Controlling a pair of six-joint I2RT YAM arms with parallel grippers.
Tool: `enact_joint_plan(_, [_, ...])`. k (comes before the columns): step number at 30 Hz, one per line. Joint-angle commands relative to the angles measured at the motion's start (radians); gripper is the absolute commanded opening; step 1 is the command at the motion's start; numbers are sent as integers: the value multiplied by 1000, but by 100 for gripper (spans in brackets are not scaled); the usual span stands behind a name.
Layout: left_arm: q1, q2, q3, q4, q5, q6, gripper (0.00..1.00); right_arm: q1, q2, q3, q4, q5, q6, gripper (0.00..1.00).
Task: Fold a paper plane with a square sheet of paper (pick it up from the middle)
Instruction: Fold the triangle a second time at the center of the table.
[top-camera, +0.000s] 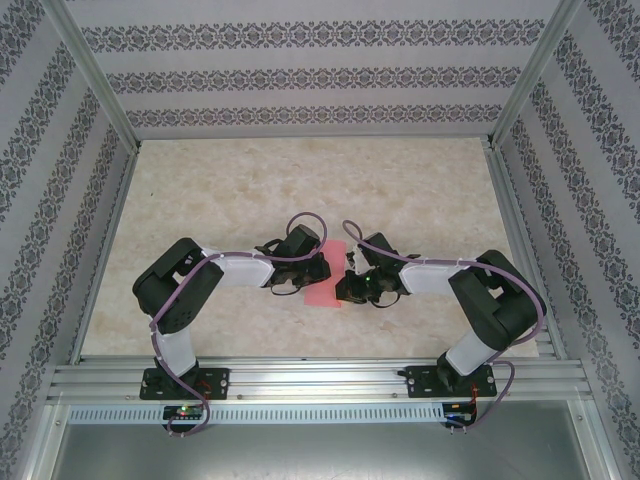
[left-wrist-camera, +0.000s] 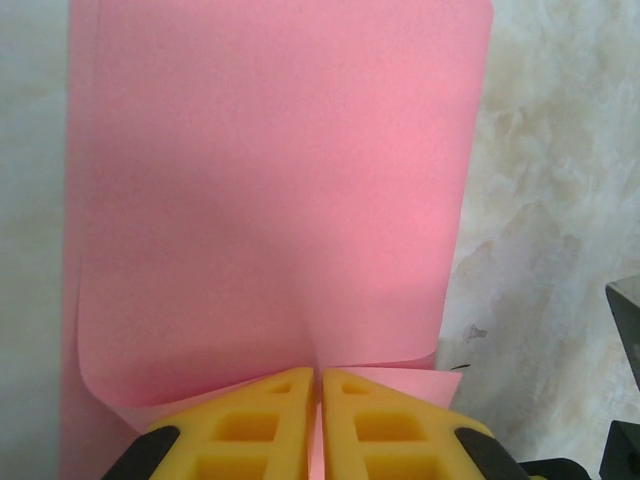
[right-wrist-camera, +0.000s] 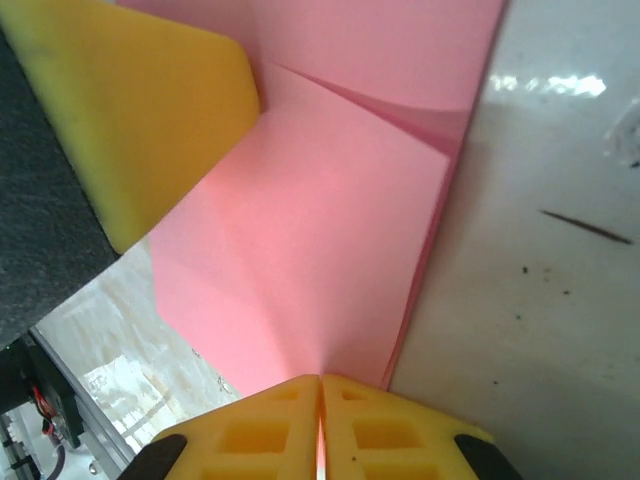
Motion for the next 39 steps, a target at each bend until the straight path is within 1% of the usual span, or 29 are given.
enact_joint_plan(1, [-10,10,-38,-86,-41,14,12,16,5,4,-82,67,-45,11])
enact_joint_plan(5, [-10,8,-38,-86,-39,15,12,20,-45,26,-101,72,-43,12])
enact_joint_plan(9, [-10,6,-39,-88,-40,16,12,51,-121,56,-130,80,-37,13])
enact_joint_plan(12, [-11,8,-39,-85,-39,13,12,75,-140,63,-124,74,-23,13])
enact_joint_plan(17, [-12,9,-36,-85,-39,13,12,107,-103,80,-87,76,6,14])
enact_joint_plan(24, [-14,10,-36,-82,-34,12,12,93,8,79,-97,109,-15,14])
enact_joint_plan(35, [-13,10,-49,-87,-44,19,12,59,-31,-30,-78,76,-10,14])
enact_joint_plan(39, [-13,13,-53,-89,-51,20,12,43,-41,-73,-28,42,19,14])
